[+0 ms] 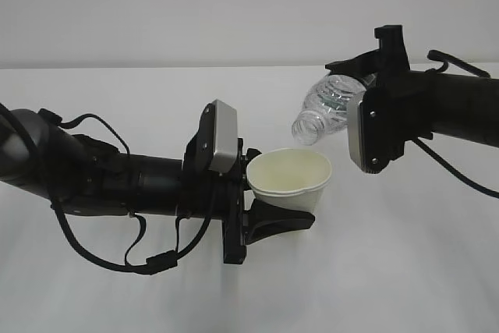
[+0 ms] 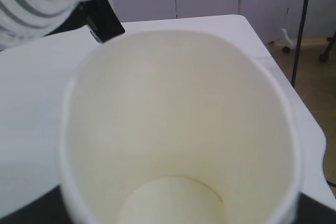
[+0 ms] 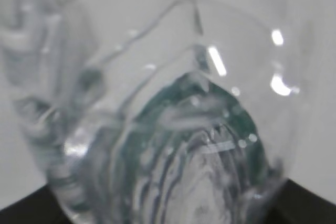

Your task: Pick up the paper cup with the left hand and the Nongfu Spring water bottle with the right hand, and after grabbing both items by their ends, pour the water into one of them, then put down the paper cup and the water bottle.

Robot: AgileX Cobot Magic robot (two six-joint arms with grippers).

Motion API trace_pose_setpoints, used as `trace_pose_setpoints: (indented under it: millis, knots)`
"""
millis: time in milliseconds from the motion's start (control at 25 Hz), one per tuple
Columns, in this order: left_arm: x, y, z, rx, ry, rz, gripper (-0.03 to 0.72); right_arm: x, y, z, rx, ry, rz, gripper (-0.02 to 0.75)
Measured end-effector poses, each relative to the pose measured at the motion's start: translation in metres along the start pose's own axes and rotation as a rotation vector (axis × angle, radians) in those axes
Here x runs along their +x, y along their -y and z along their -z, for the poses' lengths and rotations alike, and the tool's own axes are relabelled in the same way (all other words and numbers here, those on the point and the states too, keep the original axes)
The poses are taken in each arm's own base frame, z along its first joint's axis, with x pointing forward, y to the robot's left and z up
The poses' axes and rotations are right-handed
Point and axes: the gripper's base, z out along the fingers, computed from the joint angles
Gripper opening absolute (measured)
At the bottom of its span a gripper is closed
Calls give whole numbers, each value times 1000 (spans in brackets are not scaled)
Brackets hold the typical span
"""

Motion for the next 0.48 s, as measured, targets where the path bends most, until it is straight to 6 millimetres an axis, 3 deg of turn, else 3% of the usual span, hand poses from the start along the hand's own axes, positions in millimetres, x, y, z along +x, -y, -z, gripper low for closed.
trace_pose_setpoints:
  millis: [480]
  knots:
    - [0, 1, 0, 8, -3, 3, 400, 0, 4, 0, 39, -1, 58, 449]
